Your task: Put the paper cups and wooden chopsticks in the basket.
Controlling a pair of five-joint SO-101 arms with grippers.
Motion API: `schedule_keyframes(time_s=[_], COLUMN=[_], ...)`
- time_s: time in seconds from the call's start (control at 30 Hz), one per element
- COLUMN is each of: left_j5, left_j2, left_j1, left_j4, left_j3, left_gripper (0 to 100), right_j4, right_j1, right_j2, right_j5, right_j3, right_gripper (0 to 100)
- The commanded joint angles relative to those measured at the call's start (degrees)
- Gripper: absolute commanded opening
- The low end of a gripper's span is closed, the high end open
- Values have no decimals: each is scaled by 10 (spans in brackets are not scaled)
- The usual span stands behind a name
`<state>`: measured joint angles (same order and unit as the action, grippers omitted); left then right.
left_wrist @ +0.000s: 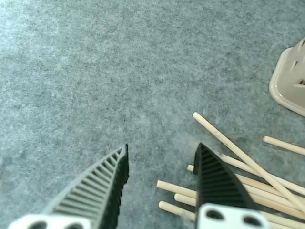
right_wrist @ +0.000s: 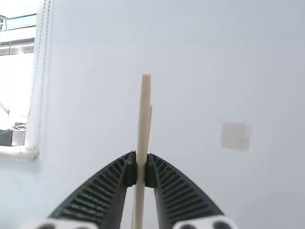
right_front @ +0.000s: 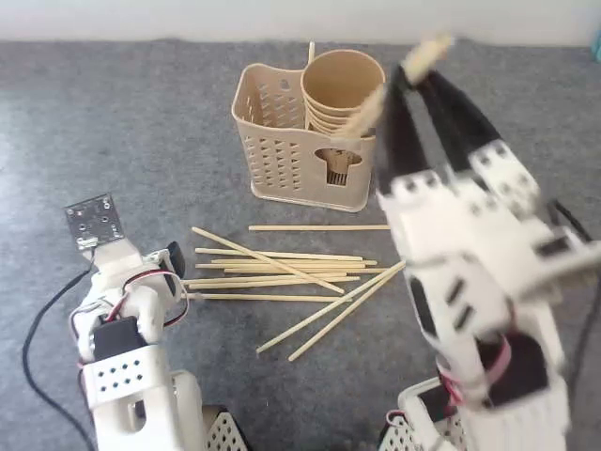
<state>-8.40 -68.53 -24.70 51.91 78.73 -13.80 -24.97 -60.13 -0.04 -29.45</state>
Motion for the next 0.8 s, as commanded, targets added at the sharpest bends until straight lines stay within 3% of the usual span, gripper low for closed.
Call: schedule_keyframes(time_s=[0.0,0.27,0.5,0.77], left_j5=[3,4,4,4], left_j2=[-14,-14,-14,-14], left_j1=[1,3,3,3], left_j4=[-14,-16,-30,-32], left_j3=[-3,-3,-1,-1], left_gripper=[209,210,210,210], right_j4=[95,135,134,130], right_j1=[-24,-54,-54,-55], right_j2=[96,323,483,557], right_j5=[9,73,75,75], right_j3=[44,185,306,340], right_gripper=[6,6,6,8])
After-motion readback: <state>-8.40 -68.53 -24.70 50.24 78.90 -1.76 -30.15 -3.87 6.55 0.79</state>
